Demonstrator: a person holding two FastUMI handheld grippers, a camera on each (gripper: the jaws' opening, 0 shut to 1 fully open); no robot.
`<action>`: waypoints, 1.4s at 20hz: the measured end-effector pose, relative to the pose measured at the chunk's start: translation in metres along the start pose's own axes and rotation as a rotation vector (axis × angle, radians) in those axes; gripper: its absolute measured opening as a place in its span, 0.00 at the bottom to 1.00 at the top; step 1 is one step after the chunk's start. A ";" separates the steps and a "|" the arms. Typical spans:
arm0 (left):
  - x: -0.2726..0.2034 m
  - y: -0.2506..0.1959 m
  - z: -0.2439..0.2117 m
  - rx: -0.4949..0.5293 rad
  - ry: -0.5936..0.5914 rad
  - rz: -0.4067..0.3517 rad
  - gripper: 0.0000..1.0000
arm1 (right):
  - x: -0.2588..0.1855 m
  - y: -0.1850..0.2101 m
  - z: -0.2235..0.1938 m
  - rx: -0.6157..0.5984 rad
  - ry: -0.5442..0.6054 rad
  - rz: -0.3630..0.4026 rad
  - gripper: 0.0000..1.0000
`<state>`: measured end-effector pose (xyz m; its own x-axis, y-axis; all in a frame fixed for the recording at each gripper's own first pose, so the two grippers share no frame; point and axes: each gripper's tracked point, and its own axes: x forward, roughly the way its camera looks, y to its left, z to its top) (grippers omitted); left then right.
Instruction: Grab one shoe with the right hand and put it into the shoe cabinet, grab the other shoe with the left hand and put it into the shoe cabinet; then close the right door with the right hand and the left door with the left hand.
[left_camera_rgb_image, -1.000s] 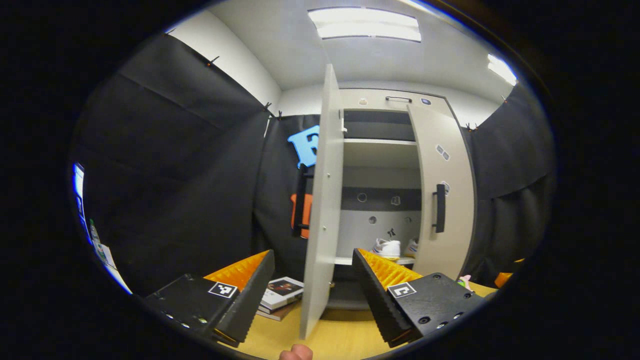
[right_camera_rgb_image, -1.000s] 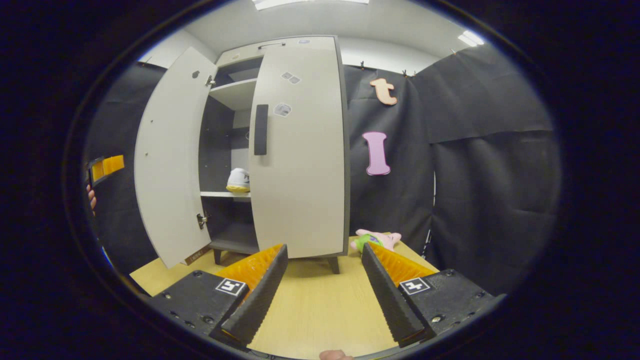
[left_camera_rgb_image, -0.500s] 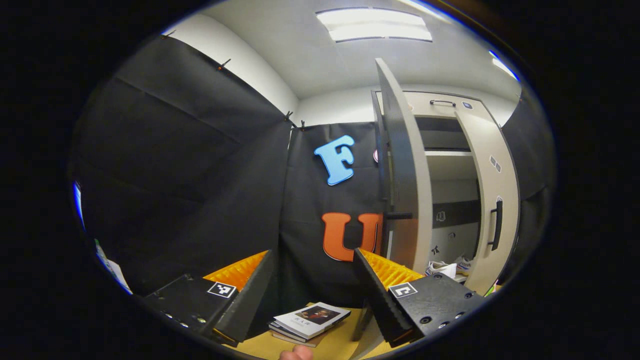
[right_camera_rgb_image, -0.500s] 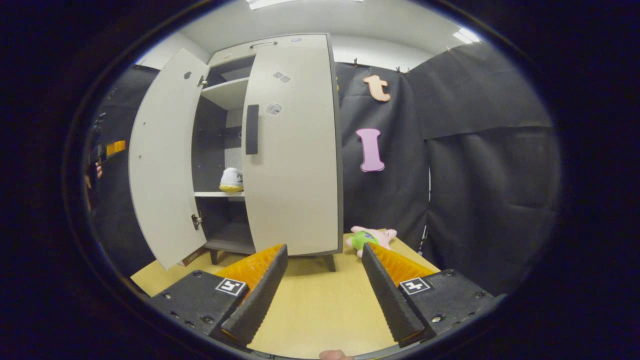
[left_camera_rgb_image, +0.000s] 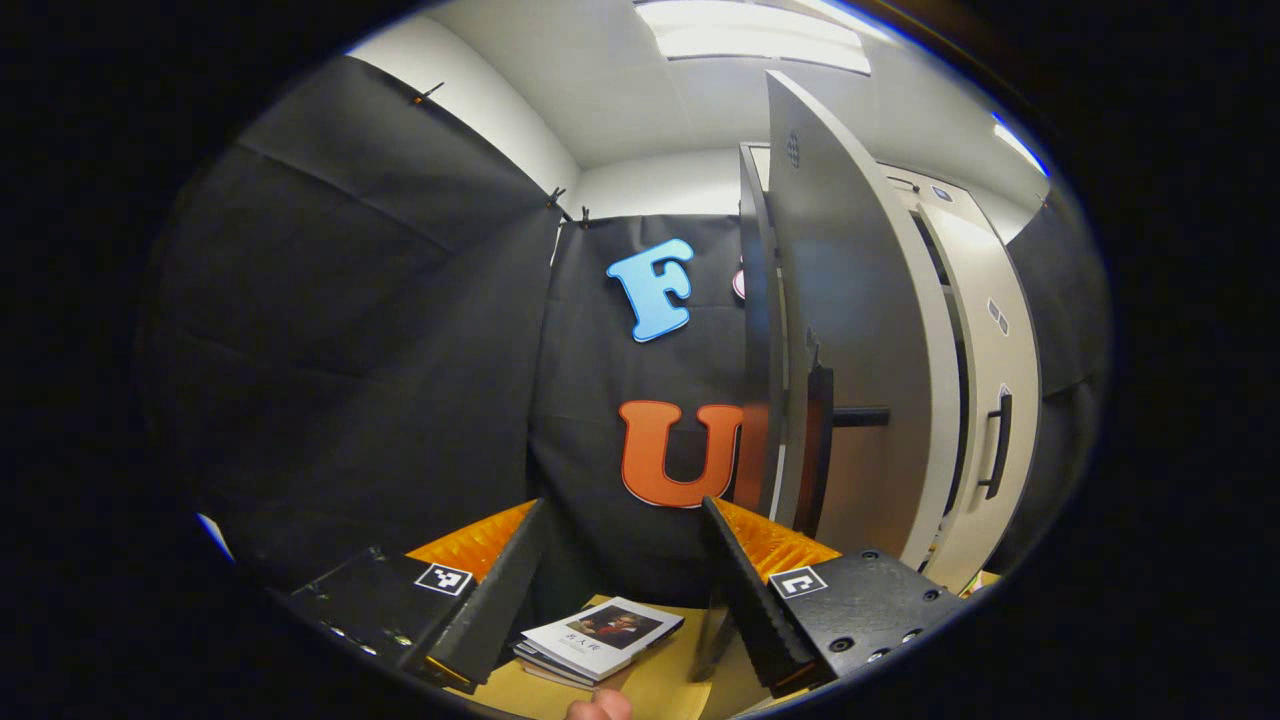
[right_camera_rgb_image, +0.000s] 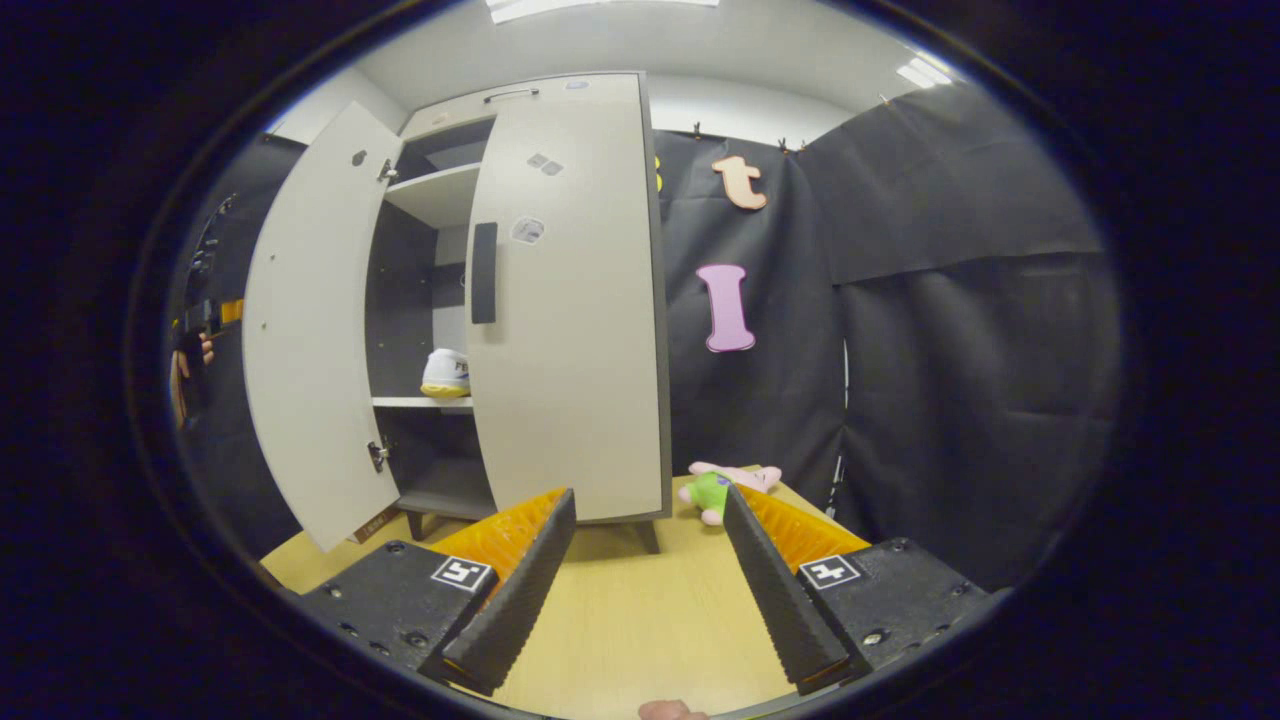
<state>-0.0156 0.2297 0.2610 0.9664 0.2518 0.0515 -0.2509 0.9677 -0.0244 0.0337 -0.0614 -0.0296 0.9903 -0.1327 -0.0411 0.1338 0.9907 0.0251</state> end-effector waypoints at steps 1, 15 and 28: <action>-0.001 -0.001 -0.001 -0.002 0.005 0.001 0.92 | 0.001 0.001 0.000 0.004 0.000 0.005 0.94; -0.011 -0.139 -0.010 -0.037 0.015 -0.195 0.92 | 0.004 -0.017 -0.005 0.017 0.005 -0.005 0.94; 0.009 -0.193 -0.010 -0.028 -0.044 -0.222 0.95 | -0.002 -0.063 -0.009 0.055 0.002 -0.103 0.97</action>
<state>0.0421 0.0448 0.2564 0.9942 0.0332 0.1021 -0.0297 0.9989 -0.0352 0.0230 -0.1237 -0.0402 0.9711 -0.2336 -0.0485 0.2367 0.9686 0.0758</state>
